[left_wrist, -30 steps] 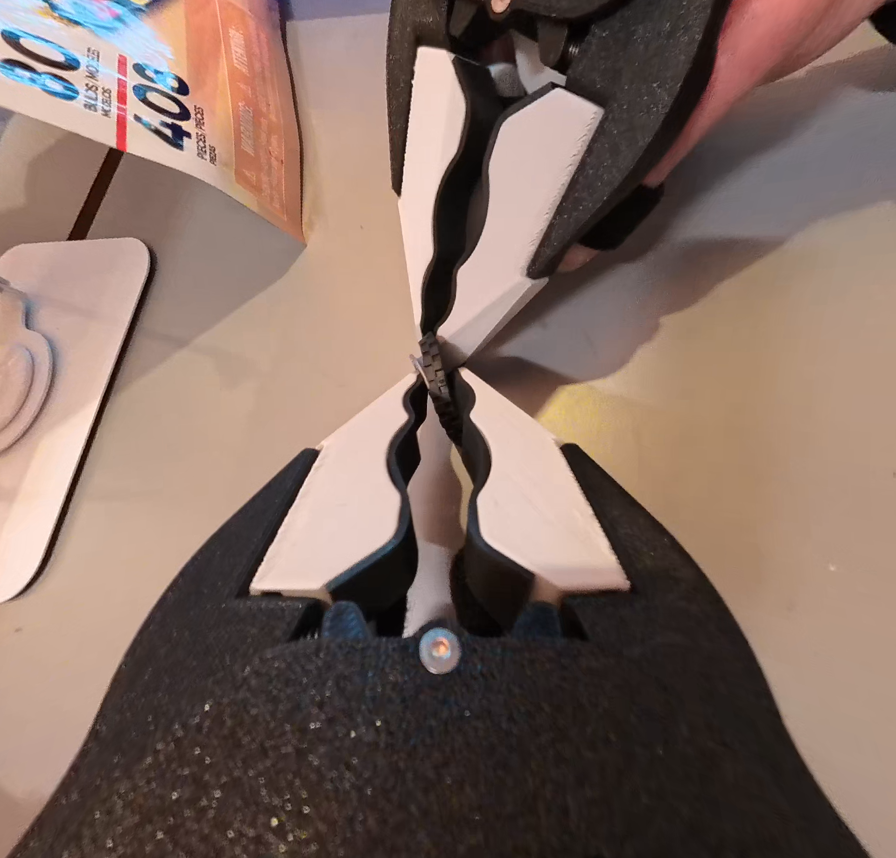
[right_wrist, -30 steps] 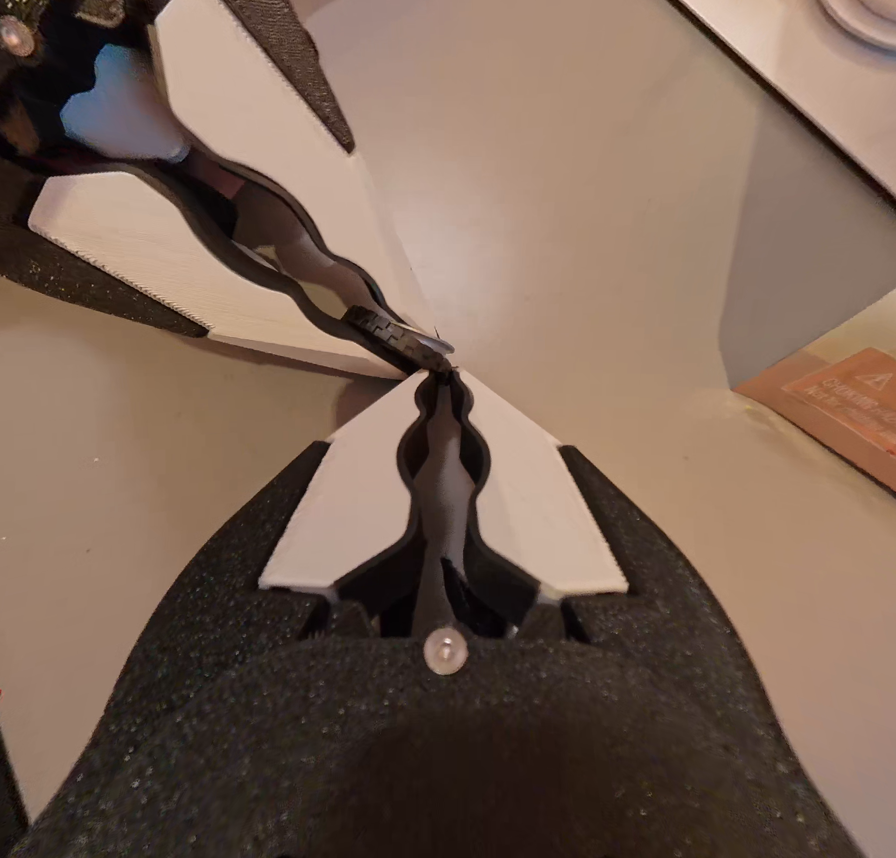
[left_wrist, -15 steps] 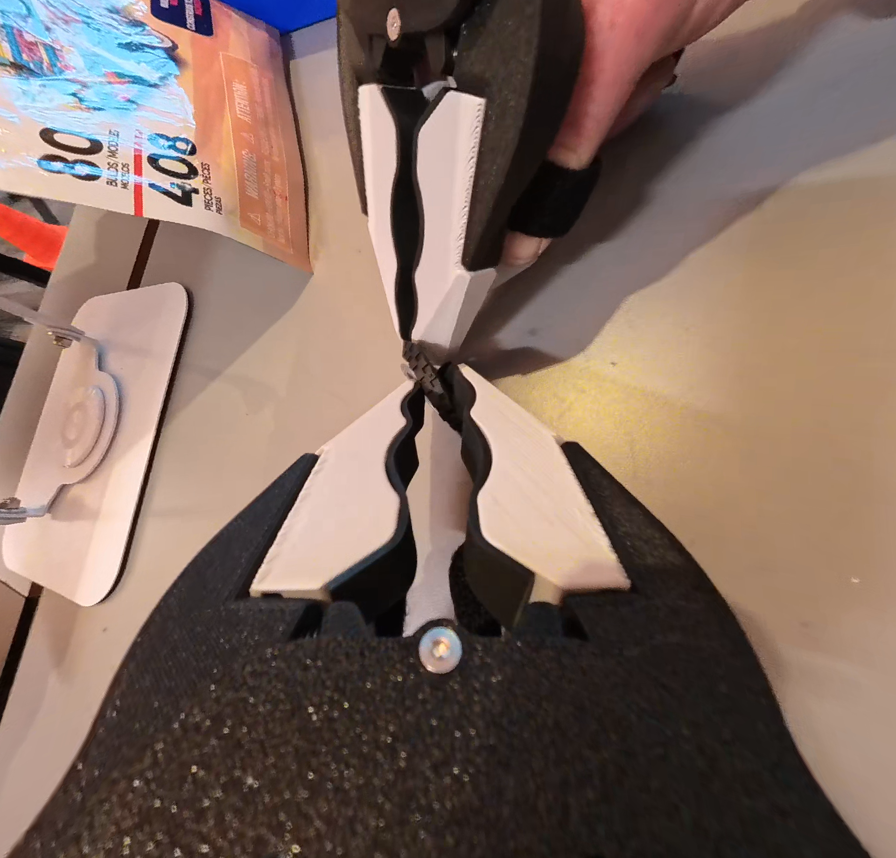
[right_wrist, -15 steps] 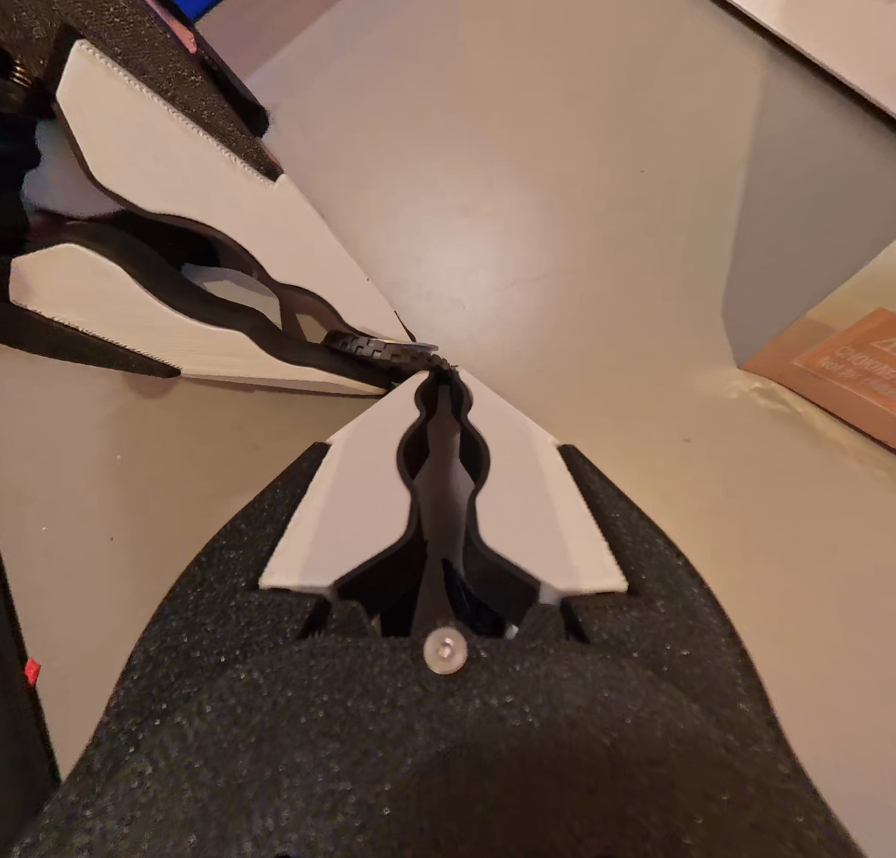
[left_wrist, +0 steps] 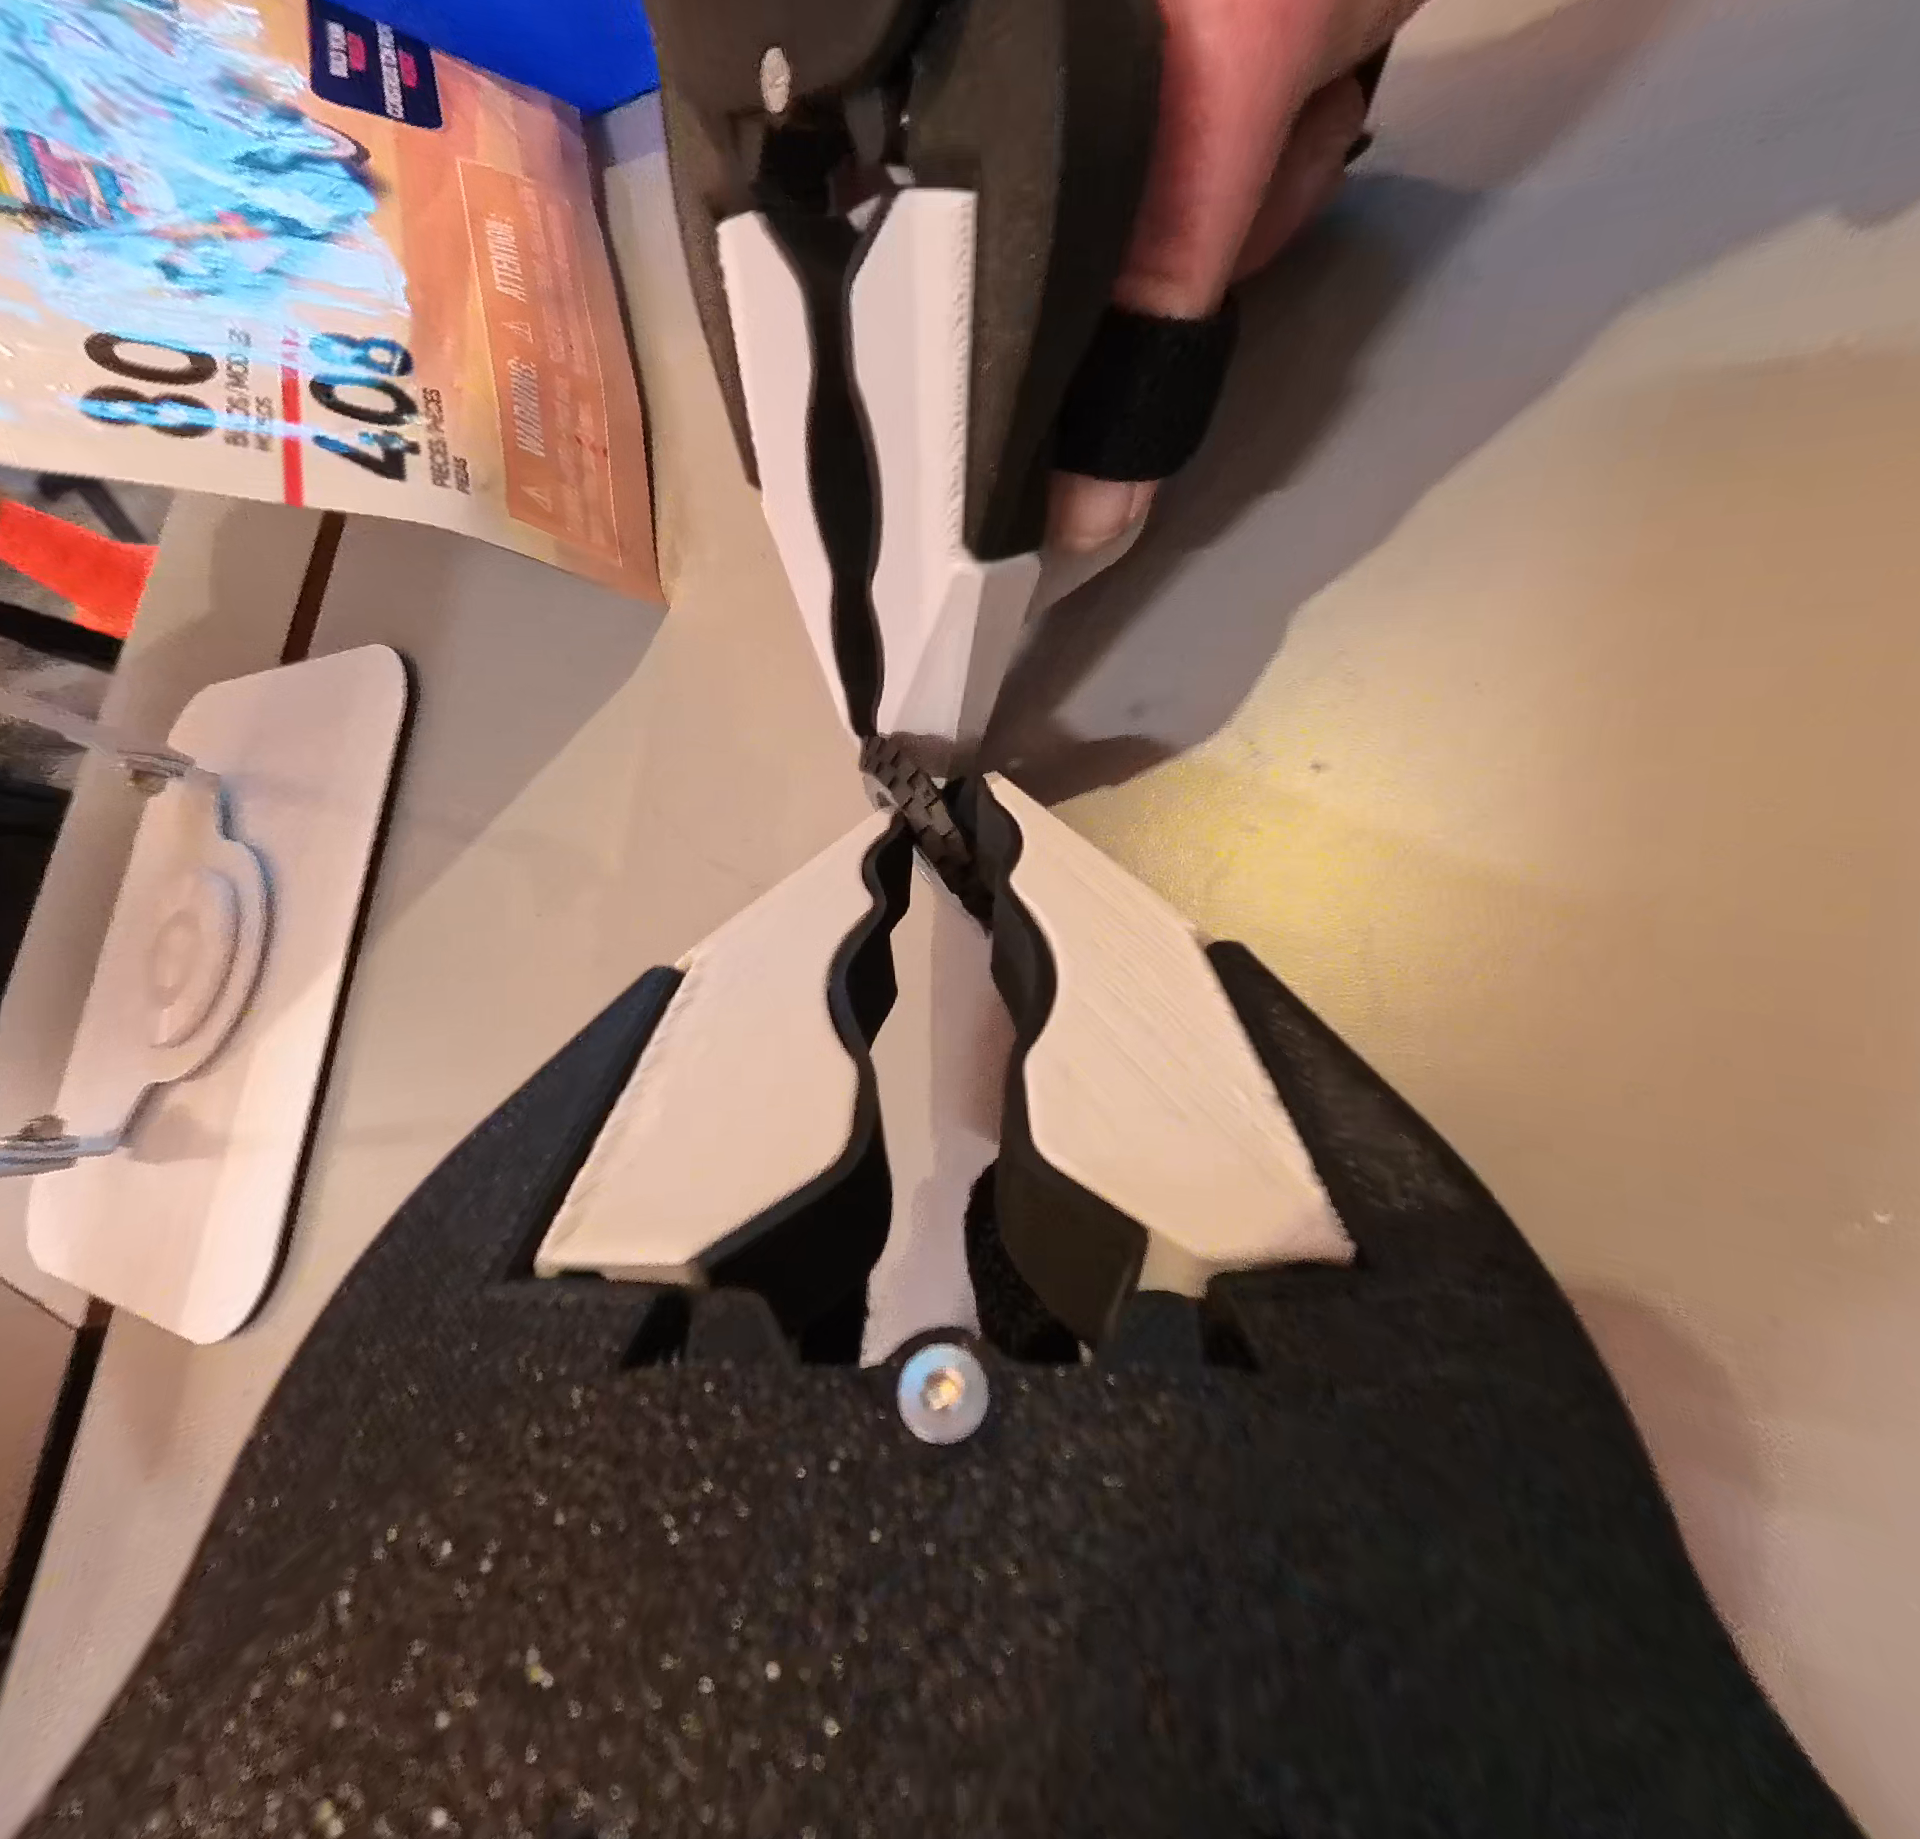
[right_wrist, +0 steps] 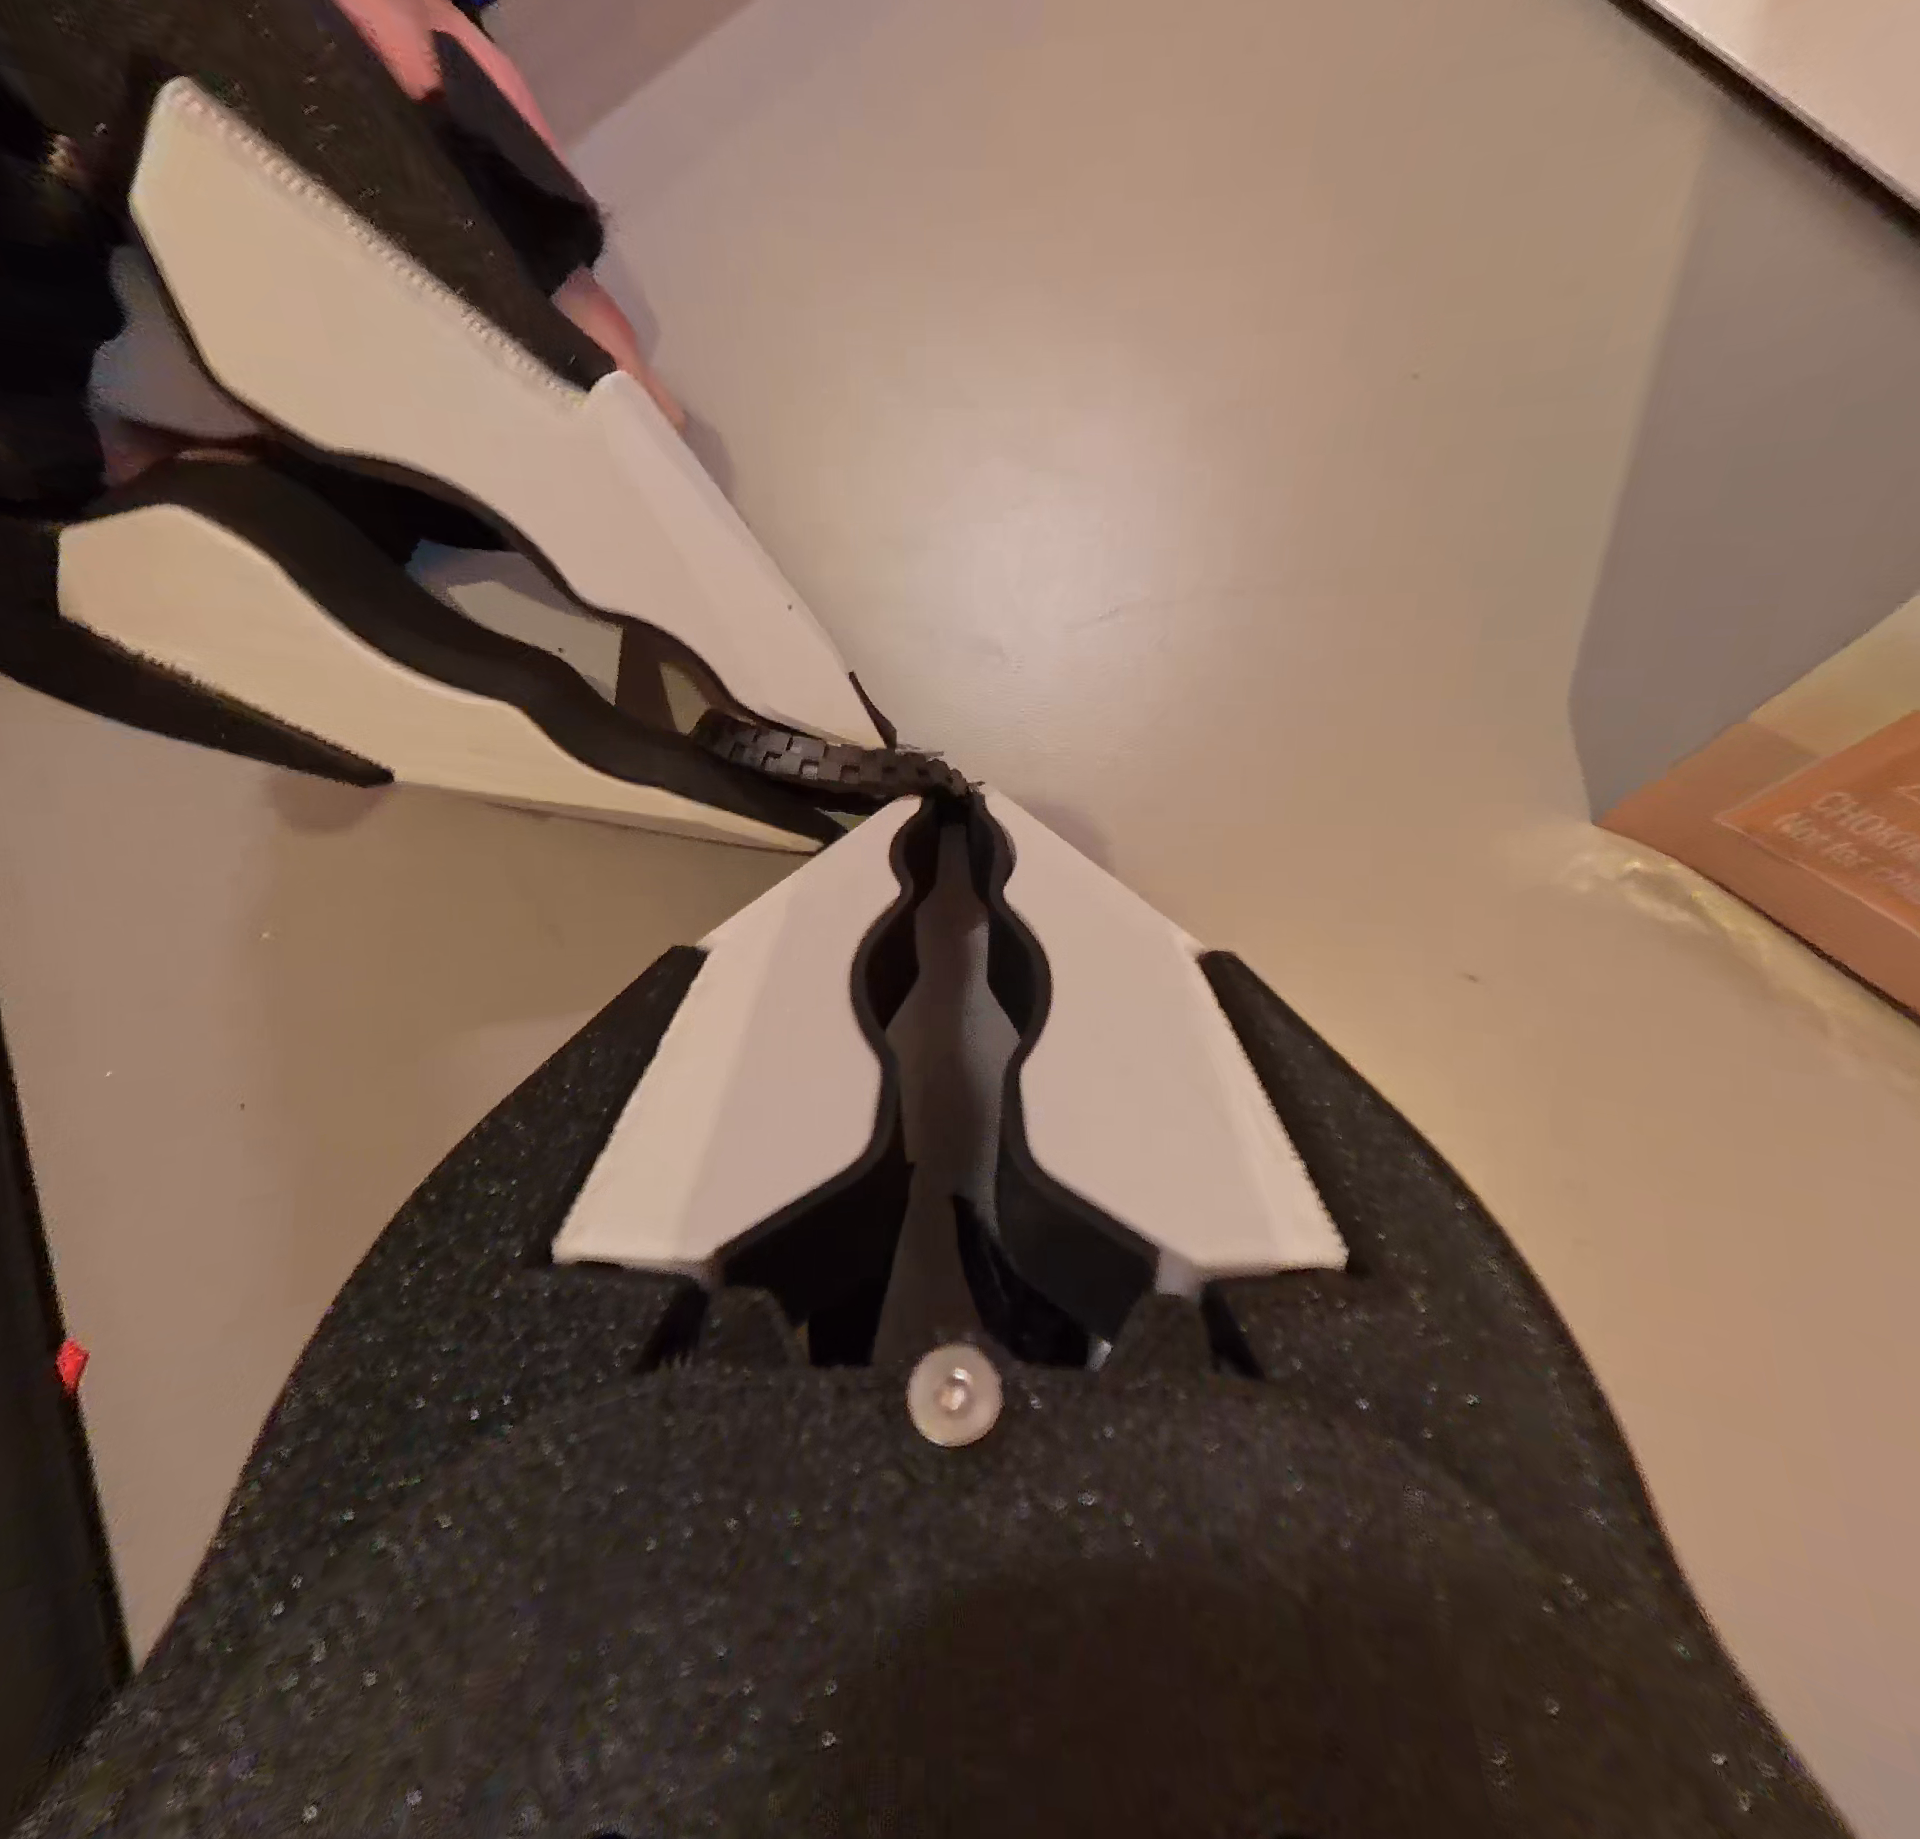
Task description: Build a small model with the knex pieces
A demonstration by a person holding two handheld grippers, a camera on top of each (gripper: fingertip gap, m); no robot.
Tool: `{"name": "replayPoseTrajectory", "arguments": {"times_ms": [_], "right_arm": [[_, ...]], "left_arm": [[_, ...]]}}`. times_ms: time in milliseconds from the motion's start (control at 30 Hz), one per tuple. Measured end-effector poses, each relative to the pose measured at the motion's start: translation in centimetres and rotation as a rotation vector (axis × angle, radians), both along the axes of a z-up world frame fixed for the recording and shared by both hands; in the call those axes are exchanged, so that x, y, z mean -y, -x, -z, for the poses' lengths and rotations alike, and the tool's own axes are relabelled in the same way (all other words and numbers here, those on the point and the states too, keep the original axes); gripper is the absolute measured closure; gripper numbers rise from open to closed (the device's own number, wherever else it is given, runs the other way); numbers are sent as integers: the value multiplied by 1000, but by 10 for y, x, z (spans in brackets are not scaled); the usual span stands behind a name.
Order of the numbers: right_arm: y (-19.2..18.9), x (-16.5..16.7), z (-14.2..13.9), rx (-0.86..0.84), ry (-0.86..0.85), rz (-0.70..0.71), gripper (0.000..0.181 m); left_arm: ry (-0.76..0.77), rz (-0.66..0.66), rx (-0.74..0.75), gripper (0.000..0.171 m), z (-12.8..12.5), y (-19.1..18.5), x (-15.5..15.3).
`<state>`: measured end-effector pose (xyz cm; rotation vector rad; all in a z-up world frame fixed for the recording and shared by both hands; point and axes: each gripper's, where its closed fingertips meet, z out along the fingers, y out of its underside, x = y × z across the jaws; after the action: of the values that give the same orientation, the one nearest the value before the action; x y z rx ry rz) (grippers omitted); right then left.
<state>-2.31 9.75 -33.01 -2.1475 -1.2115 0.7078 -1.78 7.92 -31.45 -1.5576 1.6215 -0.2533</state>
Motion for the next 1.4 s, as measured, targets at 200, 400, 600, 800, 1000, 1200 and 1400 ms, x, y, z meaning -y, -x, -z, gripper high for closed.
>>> {"name": "replayPoseTrajectory", "arguments": {"times_ms": [200,400,600,800,1000,1200,1400], "right_arm": [[-1,2,-4,25,-75,-19,167],[-6,1,-32,-111,-135,-4,155],[-7,8,-61,-348,-55,10,155],[6,17,-79,-475,-41,-7,169],[0,6,-75,-300,-235,43,171],[-5,1,-62,-75,-412,29,171],[-3,-1,-70,-40,-500,49,168]], "left_arm": [[133,-17,100,169,-5,3,-5],[326,-27,343,169,-32,-1,-6],[332,-20,524,168,-65,-5,-6],[282,58,592,168,-85,-9,6],[192,47,492,158,-77,-7,2],[117,31,348,155,-62,-9,1],[100,-4,425,168,-74,-6,-4]]}}
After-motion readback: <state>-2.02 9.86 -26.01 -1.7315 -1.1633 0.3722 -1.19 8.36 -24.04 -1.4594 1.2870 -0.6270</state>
